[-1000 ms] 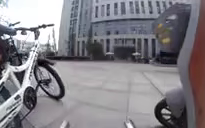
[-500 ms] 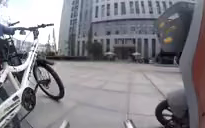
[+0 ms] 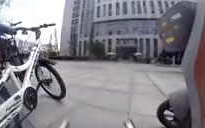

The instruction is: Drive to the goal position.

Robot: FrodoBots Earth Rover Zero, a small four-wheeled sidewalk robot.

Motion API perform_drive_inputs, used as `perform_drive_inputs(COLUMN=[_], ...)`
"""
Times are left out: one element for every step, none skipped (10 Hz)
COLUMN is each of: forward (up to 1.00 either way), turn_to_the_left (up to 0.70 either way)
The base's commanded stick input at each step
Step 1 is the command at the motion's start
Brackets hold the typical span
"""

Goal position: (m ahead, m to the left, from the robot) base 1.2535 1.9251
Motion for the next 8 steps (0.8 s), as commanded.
perform_drive_inputs(forward=[0.05, 0.45, 0.45, 0.45, 0.45, 0.45, 0.45, 0.41], turn_to_the_left=[0.16, 0.00, 0.00, 0.00, 0.00, 0.00, 0.00, 0.00])
